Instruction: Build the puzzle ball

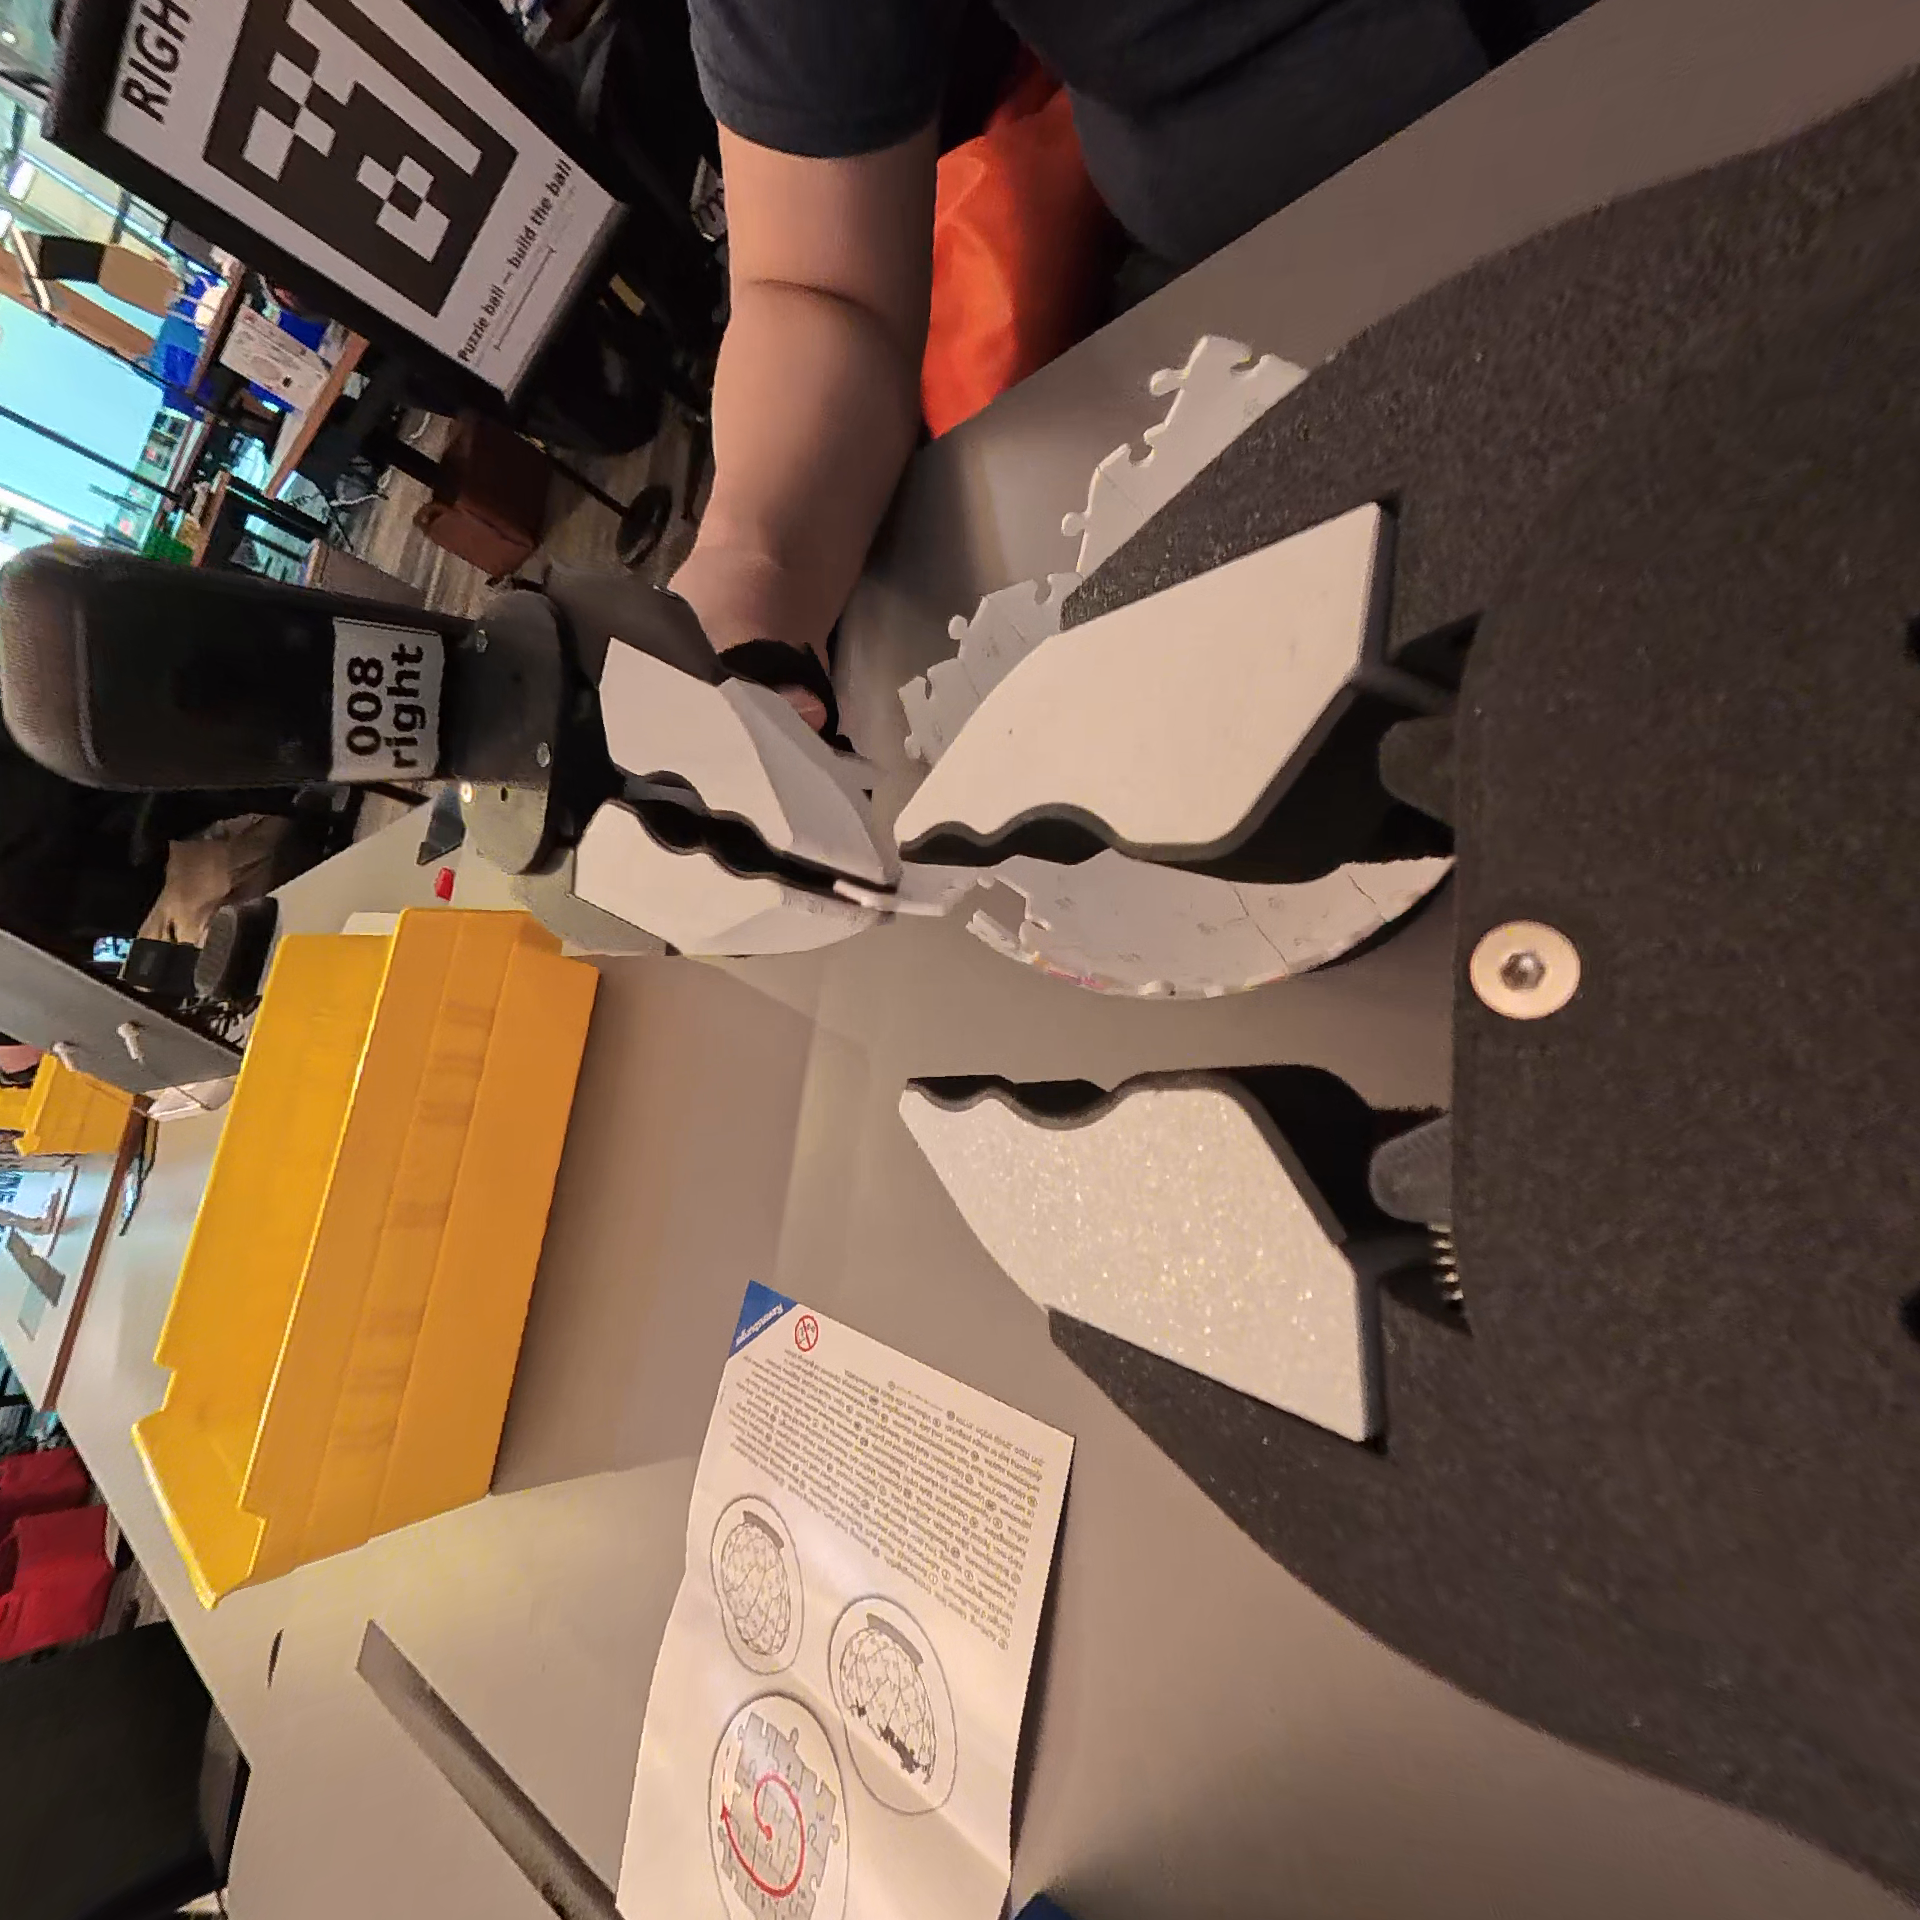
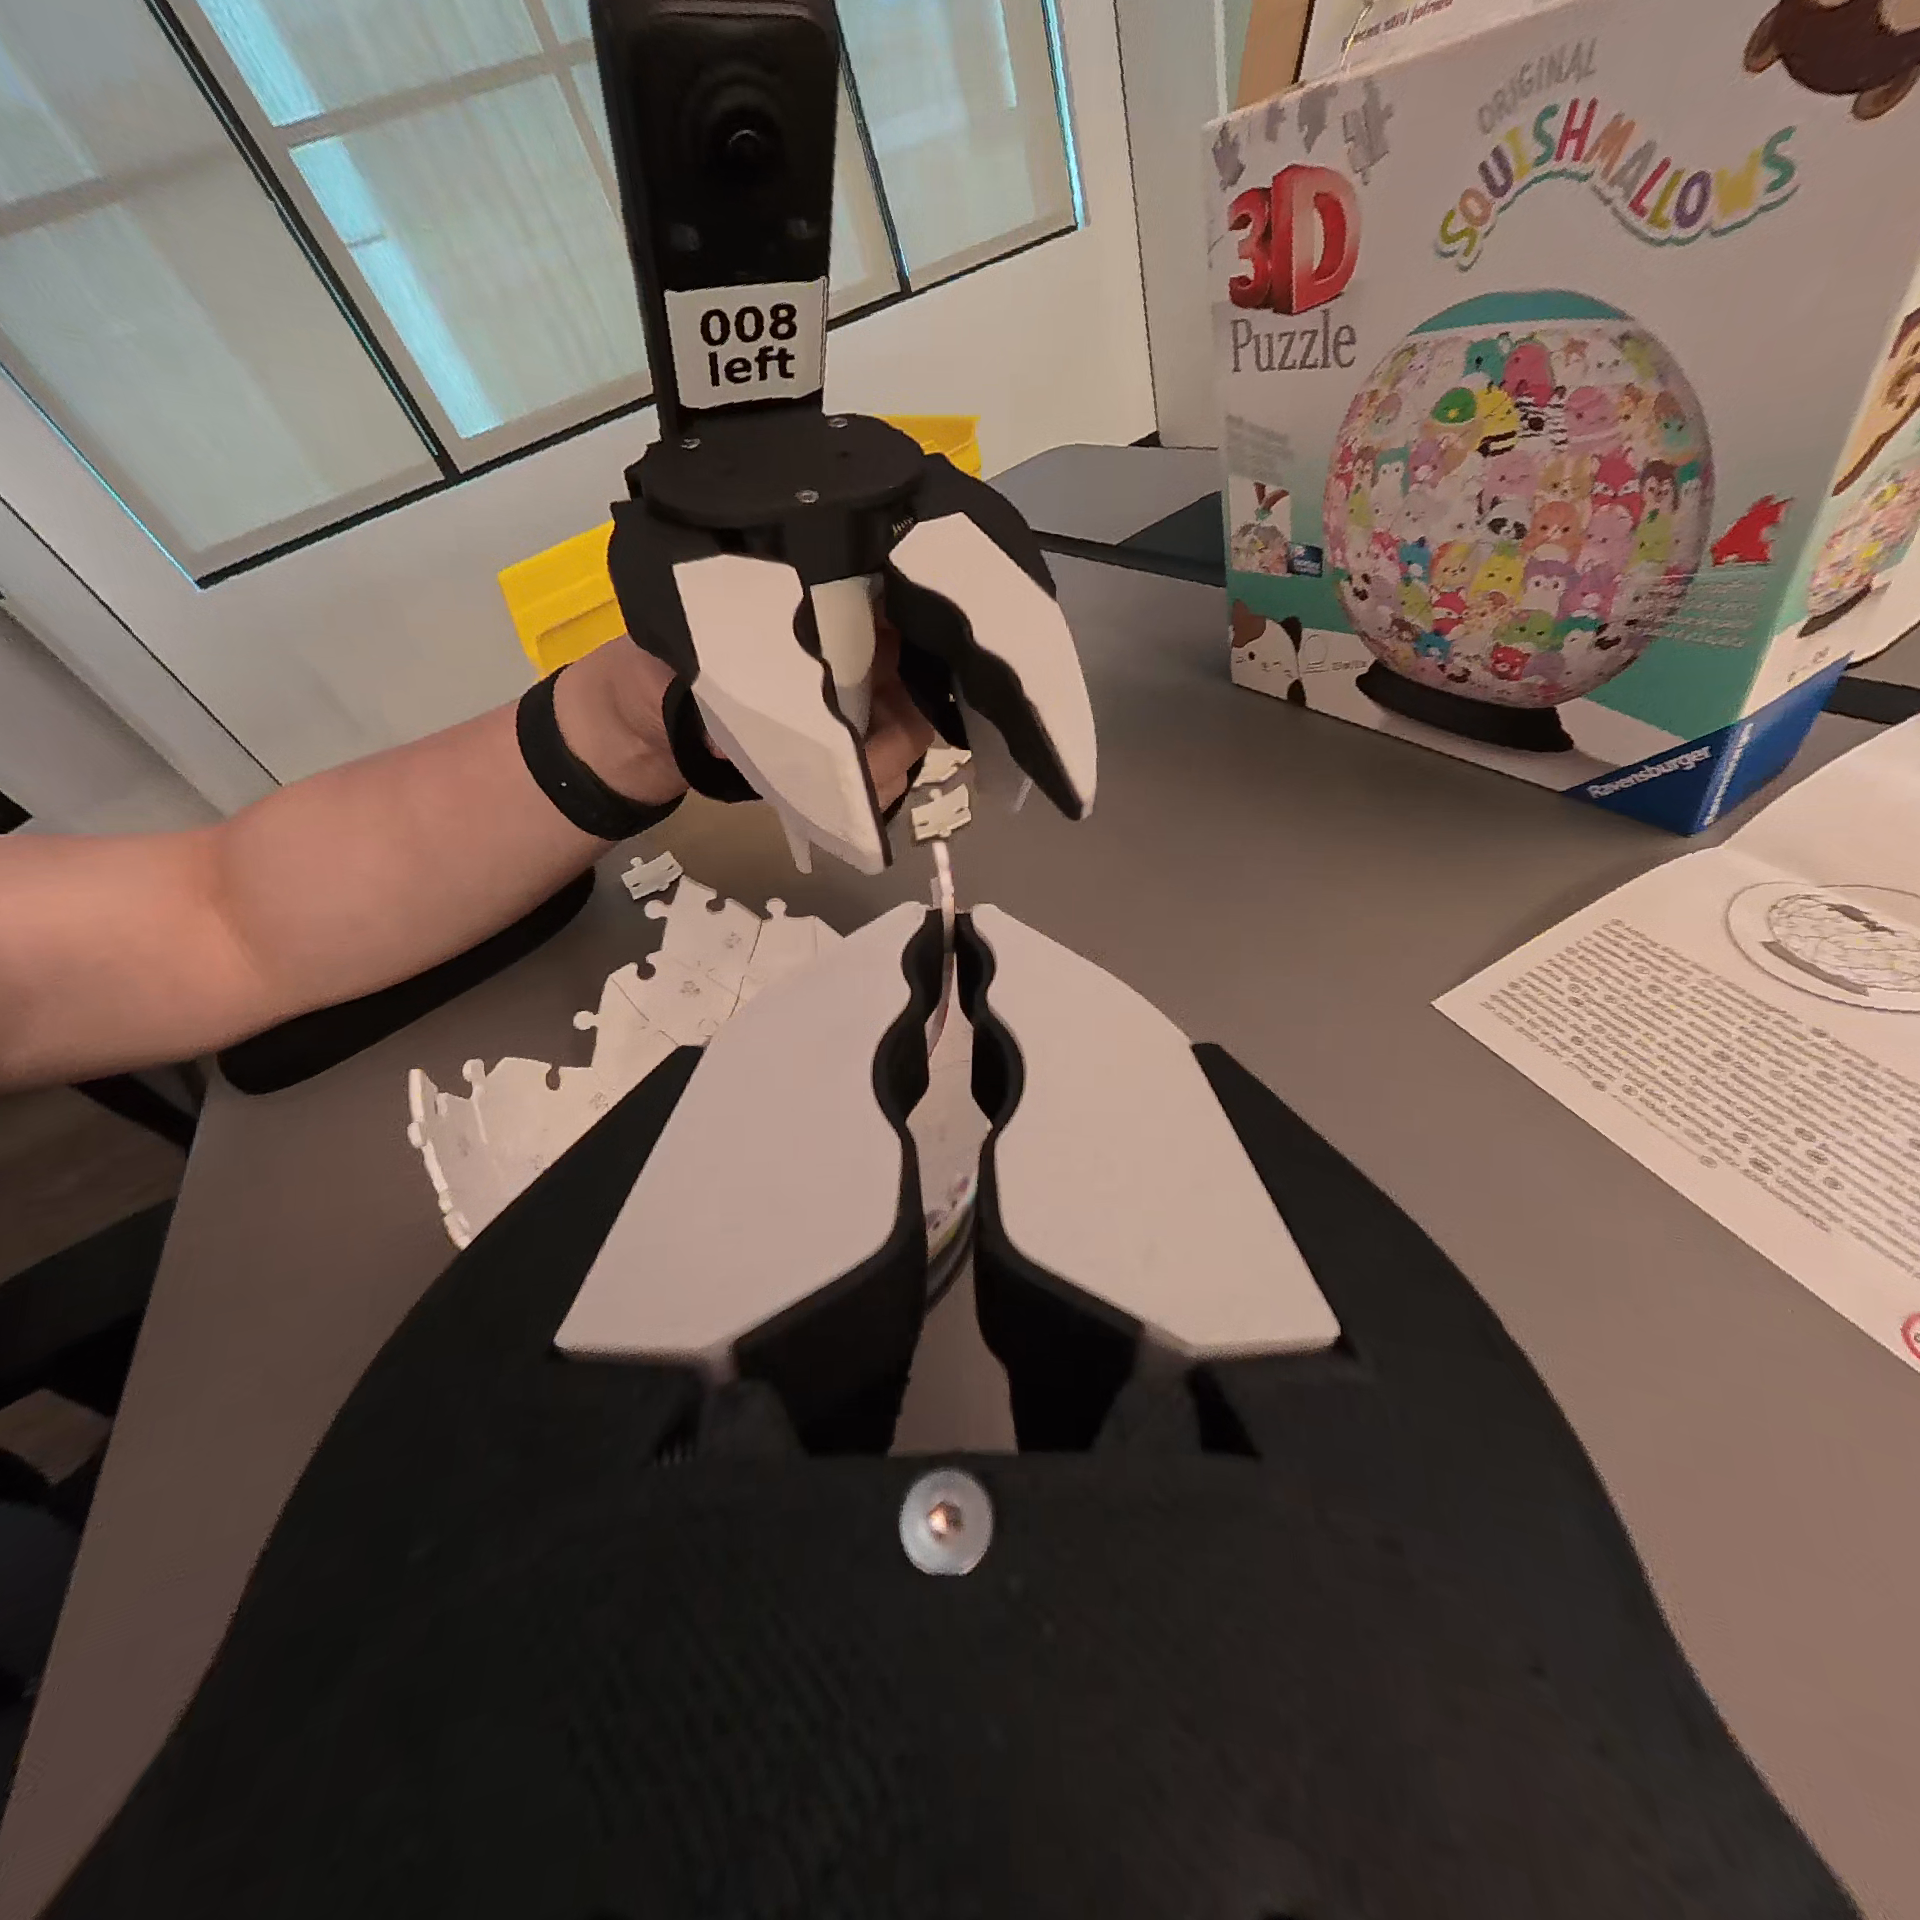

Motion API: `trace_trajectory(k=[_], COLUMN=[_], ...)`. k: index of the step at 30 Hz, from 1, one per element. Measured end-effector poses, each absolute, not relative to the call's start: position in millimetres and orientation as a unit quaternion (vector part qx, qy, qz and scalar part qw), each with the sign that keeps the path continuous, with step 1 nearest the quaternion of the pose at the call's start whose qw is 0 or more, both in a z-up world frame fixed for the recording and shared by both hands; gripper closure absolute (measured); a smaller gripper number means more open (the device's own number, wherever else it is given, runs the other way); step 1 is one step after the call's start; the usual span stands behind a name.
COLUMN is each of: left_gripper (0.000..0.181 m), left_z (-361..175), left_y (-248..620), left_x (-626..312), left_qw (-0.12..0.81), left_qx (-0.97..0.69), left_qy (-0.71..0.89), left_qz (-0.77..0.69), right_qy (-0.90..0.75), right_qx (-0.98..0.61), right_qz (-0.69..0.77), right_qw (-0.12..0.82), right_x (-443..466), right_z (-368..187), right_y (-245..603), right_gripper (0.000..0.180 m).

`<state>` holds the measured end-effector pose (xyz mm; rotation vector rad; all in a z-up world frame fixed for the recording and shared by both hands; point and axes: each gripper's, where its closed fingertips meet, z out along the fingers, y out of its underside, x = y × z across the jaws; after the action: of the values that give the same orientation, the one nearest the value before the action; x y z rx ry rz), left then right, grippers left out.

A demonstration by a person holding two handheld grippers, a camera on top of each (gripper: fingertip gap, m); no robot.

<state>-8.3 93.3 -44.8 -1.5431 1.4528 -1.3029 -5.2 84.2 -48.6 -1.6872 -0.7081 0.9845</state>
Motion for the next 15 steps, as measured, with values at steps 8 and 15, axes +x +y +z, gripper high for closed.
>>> trace_trajectory(k=[8,15], left_gripper=[0.154,0.179], left_z=[-51,-43], left_y=[86,72], left_x=[-4,-2], left_qw=[0.317,0.330], left_qx=[-0.583,-0.546], left_qy=[0.572,0.600], left_qz=[-0.481,-0.482], right_qy=[-0.309,-0.304], right_qx=[-0.693,-0.687], right_qz=[0.394,0.413], right_qw=[0.519,0.515], right_x=[-7,-4], right_z=[-45,-40], right_y=[81,79], right_gripper=[0.177,0.176])
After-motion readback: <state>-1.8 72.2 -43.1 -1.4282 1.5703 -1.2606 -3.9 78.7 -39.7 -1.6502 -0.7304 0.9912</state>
